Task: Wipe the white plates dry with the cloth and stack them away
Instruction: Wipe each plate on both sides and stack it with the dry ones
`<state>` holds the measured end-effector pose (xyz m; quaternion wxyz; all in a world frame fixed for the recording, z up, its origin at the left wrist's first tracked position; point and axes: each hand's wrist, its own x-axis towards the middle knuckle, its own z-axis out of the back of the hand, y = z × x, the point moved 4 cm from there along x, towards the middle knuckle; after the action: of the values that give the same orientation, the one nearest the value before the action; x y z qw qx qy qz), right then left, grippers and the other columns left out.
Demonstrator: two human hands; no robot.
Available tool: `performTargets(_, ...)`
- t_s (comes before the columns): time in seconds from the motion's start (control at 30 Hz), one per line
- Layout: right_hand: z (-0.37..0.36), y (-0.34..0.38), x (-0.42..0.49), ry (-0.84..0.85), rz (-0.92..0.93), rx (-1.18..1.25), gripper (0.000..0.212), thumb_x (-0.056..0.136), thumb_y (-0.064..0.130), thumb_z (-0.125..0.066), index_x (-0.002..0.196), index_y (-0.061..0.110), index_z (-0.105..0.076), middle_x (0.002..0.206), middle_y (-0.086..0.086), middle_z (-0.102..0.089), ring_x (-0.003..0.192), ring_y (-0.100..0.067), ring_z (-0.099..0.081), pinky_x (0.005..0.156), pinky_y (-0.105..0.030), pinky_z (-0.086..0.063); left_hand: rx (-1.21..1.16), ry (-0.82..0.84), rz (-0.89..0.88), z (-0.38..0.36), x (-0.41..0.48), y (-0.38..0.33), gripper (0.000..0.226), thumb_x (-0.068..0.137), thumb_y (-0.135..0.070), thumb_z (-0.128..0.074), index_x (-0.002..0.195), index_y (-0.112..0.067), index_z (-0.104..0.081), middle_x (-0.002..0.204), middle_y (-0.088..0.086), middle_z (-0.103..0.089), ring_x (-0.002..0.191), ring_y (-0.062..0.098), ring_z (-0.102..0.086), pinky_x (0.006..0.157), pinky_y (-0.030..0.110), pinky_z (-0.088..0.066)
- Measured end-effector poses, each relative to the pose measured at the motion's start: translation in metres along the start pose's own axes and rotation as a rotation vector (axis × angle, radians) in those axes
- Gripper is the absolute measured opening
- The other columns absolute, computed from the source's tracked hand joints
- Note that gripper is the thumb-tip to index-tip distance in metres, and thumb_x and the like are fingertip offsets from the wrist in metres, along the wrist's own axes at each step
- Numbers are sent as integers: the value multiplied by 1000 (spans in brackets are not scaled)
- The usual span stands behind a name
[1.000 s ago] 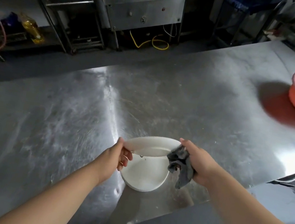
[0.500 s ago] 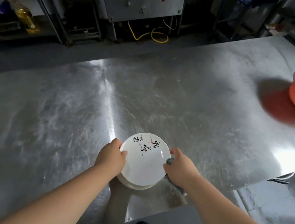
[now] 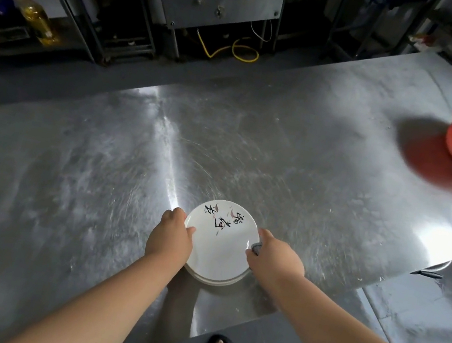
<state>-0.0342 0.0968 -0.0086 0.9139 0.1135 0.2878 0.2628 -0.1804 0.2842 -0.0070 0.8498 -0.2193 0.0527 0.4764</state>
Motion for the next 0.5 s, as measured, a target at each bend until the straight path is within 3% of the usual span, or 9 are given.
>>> performTargets(0.2,24,22,-10,-119,22,-167,31,98,49,-48,117,25,-50,92,2,-67,78,-29,-59,63,-32,-49,-98,12,-22,19,-4,26,35,102,-42,-60,128,-19,-53,129,3,-58,105,26,-64,82,36,-50)
performTargets(0.37,15,110,-21,-99,216,-174,42,96,56,-50,131,33,-53,104,7,-73,97,-24,-67,69,-31,-47,-121,-81,45,71,-21,103,30,101,-47,-58,121,-25,-55,120,-5,-60,93,20,-62,83,34,-53)
performTargets(0.5,-18,212,-42,1,357,-128,27,91,52,-55,107,31,-59,80,12,-65,86,-21,-66,73,-32,-54,-96,-165,171,125,-49,204,28,99,-48,-59,118,-27,-59,117,-5,-64,91,18,-62,74,30,-46)
